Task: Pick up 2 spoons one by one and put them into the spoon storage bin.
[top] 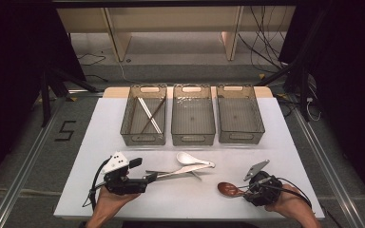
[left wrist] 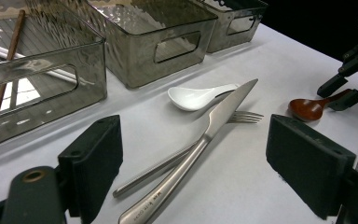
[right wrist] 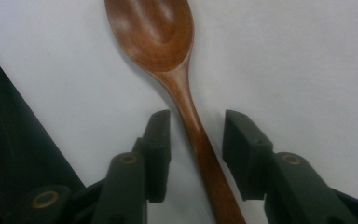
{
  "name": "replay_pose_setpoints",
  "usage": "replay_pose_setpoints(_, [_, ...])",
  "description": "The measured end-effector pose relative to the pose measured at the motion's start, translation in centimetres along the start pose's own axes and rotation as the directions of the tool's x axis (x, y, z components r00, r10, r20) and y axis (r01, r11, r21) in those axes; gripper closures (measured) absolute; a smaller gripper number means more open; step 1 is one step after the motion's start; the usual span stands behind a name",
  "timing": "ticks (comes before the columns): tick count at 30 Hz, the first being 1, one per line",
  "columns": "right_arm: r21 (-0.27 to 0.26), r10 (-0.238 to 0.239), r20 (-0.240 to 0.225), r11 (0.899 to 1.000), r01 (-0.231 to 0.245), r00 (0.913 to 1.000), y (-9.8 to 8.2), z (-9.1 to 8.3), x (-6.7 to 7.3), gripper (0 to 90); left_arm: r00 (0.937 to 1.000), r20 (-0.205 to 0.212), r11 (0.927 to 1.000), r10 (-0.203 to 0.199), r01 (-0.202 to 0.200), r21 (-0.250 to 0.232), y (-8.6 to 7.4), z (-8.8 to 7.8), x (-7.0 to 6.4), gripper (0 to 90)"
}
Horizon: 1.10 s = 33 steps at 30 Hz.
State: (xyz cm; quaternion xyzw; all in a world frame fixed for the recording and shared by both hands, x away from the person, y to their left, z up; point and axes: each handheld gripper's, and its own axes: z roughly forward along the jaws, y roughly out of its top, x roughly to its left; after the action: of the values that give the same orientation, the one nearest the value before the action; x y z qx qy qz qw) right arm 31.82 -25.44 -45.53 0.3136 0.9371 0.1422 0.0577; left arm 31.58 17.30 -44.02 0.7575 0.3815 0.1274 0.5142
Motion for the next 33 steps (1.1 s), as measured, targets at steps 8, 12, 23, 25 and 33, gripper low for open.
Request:
replay_pose_setpoints(8, [0.029,-0.034,-0.004,0.999,0.034,0.9994,0.4,0.2,0.5,77.5,1.0,0.0,1.0,0.002,-0.002,0.0,0.0,0.0,0.0,18.4])
replay_pose_setpoints(12, [0.03,-0.046,-0.005,0.998,0.047,0.9989,0.6,0.2,0.7,81.1,1.0,-0.001,1.0,0.001,-0.001,-0.001,0.0,0.0,0.0,18.4])
replay_pose_setpoints(23, [-0.034,-0.056,0.012,0.998,0.057,0.9983,0.9,-0.9,0.6,82.1,1.0,-0.007,1.0,-0.003,0.003,-0.002,0.0,-0.1,0.2,18.4])
replay_pose_setpoints(25, [-0.059,-0.059,0.012,0.996,0.059,0.9982,1.2,-1.2,0.6,82.1,1.0,-0.008,1.0,-0.003,0.003,-0.004,0.0,-0.1,0.2,18.4])
replay_pose_setpoints(33, [-0.143,-0.04,0.017,0.989,0.042,0.999,2.6,-2.6,-0.2,82.1,0.9999,-0.015,1.0,-0.006,0.006,-0.007,0.0,-0.1,0.4,18.4])
